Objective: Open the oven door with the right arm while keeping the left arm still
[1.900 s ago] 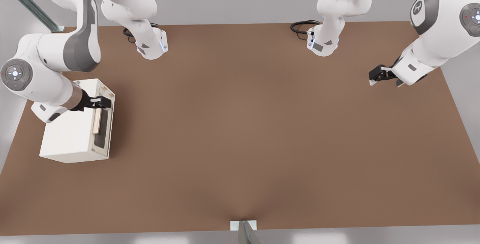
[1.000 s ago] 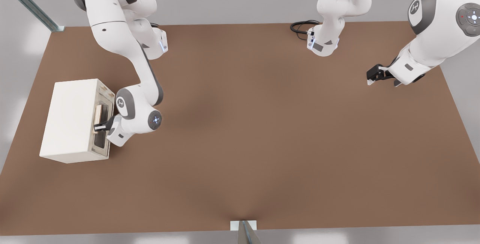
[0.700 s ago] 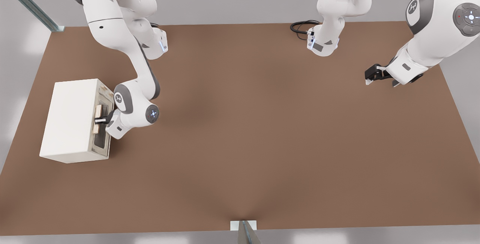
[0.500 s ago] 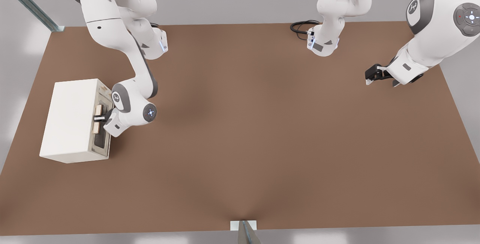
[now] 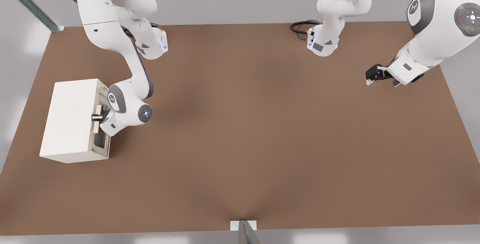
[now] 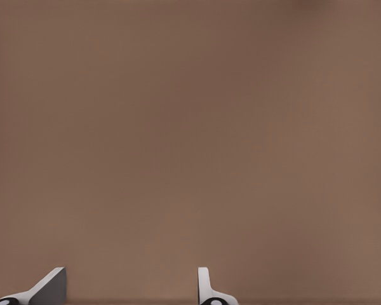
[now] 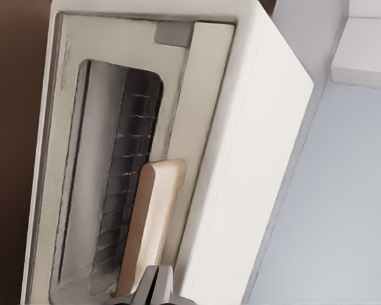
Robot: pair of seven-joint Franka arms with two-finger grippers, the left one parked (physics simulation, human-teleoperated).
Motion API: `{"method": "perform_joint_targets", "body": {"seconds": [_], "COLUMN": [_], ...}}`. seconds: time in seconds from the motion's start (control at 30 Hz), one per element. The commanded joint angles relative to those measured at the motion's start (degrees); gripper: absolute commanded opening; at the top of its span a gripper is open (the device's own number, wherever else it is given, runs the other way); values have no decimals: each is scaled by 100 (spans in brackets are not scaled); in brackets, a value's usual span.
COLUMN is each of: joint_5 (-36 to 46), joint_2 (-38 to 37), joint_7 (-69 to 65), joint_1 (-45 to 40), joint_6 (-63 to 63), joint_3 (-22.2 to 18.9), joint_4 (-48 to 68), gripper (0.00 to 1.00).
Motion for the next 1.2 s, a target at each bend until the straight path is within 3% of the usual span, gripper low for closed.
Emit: {"method": "perform_joint_targets", "body": {"seconds": [0.0,0.53,0.63,0.73,0.8,0.83,0.87,0.9,0.97,1.07,1.17], "joint_5": [0,9,325,1503,2531,3224,4268,5089,5379,5309,5300], "joint_2": [-7,-34,-78,432,907,916,889,845,248,-947,-1009], "joint_7": [326,335,317,-165,-1466,-2397,-3231,-3339,-3348,-3357,-3357], "joint_1": [-8,-16,141,634,581,345,-312,-693,-737,-737,-728], "joint_6": [44,79,-122,-1317,-2311,-2346,-2338,-2285,-2311,-2250,-2250], "joint_3": [-4,31,119,154,137,102,102,102,84,84,84], "joint_4": [2,-69,36,1556,3235,3657,4034,4150,4089,3342,3289], "gripper": [21,21,21,21,21,38,100,100,100,100,100]}}
